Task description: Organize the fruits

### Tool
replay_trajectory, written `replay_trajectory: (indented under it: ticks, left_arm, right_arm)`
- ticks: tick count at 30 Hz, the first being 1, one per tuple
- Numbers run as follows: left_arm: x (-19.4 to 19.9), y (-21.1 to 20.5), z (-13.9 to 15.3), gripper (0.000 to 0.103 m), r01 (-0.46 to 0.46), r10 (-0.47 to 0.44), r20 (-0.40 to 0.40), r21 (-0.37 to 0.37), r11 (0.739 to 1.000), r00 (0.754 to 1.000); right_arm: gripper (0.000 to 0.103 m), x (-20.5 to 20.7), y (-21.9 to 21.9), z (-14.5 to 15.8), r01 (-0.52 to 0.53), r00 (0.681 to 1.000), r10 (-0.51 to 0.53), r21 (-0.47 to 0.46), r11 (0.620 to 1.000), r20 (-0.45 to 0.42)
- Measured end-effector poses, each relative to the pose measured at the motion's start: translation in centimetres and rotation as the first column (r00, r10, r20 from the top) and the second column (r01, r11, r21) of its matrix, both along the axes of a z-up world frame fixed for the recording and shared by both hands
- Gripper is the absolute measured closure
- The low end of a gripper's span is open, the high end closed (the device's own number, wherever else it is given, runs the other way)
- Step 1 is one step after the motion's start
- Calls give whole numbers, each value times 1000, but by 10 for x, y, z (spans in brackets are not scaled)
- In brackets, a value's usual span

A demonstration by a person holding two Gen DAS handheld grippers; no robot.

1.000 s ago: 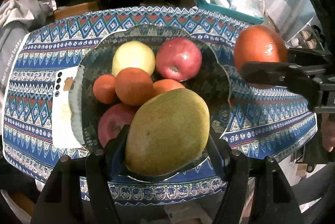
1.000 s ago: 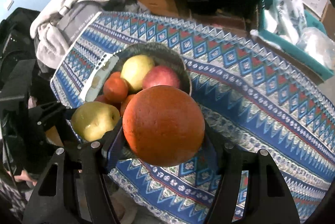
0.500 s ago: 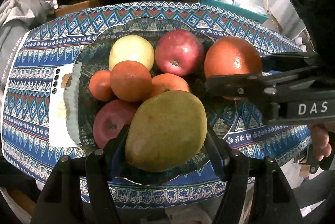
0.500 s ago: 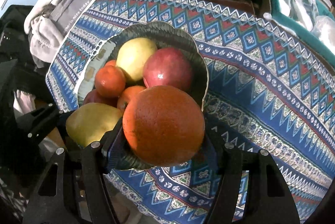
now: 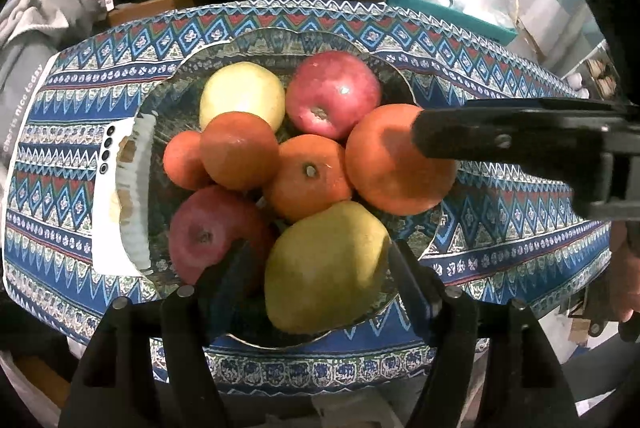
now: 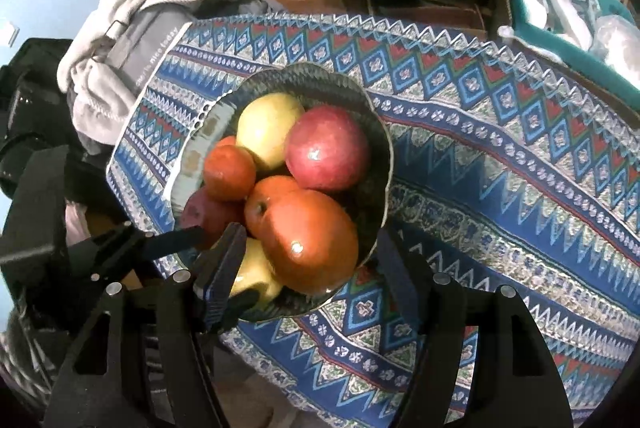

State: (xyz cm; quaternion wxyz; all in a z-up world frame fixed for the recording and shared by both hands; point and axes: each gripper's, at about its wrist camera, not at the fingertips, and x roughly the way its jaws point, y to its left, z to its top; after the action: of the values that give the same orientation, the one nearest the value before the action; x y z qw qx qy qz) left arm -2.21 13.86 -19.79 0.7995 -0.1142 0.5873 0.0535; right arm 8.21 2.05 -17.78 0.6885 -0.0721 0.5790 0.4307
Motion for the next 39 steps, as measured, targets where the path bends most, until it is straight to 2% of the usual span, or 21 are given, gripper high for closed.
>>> replay_trajectory:
  ticks: [11, 18, 23, 29, 34, 39]
  left_arm:
    - [-13, 9, 37, 31, -48, 49, 64, -14, 999, 997]
    - [-17, 8, 64, 31, -58, 59, 115, -6, 998, 992]
    - [-19, 4, 81, 30, -58, 57, 148, 3, 998, 987]
    - [-24, -4, 101, 23, -56, 56, 191, -6, 998, 980]
    - [-23, -15, 116, 23, -42, 35, 216, 27, 999, 976]
    - [-25, -23, 135, 22, -39, 28, 260, 38, 999, 965]
  right_arm:
    - [33, -5, -20, 42, 53, 992, -54, 12, 999, 116]
    - [27, -12, -41, 72, 96, 976, -99, 24, 995, 193]
    - [24, -19, -58, 94, 119, 960, -123, 33, 992, 251]
    - [17, -23, -81, 119, 160, 938, -176, 78, 984, 298]
    - [16, -26, -95, 133, 170, 910, -186, 77, 982, 370]
    - [16, -26, -114, 141, 197, 899, -223, 107, 975, 378]
